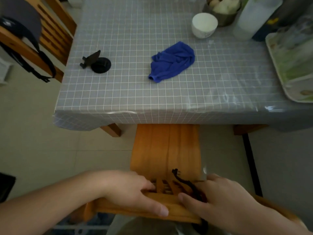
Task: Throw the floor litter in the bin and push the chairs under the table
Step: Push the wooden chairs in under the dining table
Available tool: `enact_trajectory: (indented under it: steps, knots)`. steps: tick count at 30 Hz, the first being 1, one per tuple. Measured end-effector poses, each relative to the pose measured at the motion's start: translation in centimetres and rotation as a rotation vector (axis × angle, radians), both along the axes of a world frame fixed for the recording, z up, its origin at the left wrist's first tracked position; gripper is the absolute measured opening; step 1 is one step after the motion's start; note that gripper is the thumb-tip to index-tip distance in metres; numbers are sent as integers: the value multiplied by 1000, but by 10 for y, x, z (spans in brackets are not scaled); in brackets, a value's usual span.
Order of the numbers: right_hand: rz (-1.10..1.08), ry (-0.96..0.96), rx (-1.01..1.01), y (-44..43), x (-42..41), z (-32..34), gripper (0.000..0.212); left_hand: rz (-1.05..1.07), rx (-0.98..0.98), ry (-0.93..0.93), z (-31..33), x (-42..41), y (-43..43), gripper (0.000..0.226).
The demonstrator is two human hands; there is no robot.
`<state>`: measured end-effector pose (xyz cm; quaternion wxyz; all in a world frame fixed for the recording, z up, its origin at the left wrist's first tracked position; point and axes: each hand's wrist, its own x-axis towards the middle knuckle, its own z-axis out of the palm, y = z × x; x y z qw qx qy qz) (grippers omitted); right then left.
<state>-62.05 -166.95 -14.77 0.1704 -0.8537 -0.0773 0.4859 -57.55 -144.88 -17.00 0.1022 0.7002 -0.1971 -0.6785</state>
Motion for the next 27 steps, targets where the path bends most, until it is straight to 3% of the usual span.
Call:
enact_trajectory:
  steps: [9,16,27]
  knots:
    - [-98,-75,-99,-7,34,12,67,24,-88,-81,8,38,-14,90]
    - [-124,-99,-110,-29,73,20,67,8,-121,-124,-4,67,-38,70]
    - [-72,-186,-71,-126,121,10,61,89,-45,-142,5,121,-137,83]
